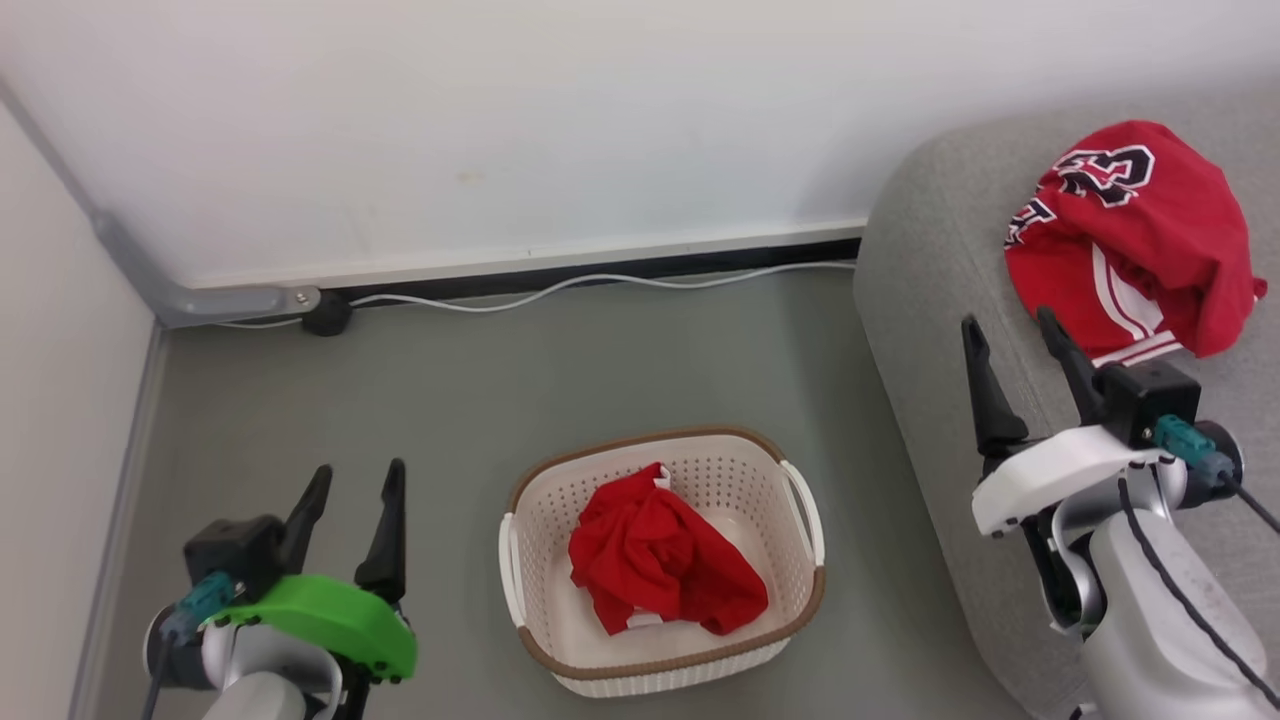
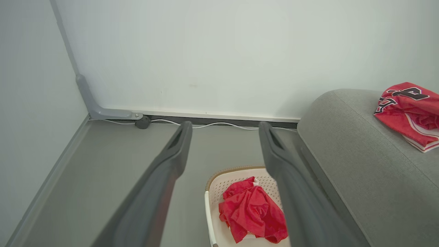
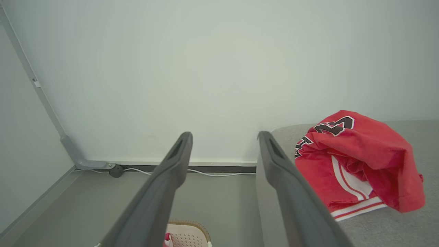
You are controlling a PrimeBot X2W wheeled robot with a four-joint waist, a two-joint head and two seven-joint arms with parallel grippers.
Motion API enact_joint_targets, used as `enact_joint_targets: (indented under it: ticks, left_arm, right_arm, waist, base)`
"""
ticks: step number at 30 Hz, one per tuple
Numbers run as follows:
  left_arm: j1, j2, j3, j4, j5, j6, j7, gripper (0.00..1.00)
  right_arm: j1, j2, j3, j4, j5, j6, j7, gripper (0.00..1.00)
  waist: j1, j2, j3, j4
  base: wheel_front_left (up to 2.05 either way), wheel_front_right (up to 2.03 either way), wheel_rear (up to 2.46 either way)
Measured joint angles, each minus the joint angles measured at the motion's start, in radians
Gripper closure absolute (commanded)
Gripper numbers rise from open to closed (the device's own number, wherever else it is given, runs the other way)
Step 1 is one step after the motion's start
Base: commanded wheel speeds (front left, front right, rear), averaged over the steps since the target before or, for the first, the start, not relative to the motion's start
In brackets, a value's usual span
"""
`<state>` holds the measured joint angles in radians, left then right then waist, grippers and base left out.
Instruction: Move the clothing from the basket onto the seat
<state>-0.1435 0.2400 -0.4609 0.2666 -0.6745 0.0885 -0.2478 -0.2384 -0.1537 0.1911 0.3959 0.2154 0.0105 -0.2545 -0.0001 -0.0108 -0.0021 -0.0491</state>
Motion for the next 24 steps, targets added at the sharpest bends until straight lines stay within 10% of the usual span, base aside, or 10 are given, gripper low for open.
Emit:
enact_joint_targets:
  ticks: [24]
  left_arm:
    - [0.18, 0.028, 0.197, -0.101, 0.016, 0.018, -0.001, 0.0]
  right_arm:
    - [0.237, 0.047, 0.031, -0.17, -0.007, -0.065, 0.0, 0.0]
  waist:
    - [0.0, 0.0, -0.062, 0.022]
  base:
    - [0.0, 0.0, 0.0]
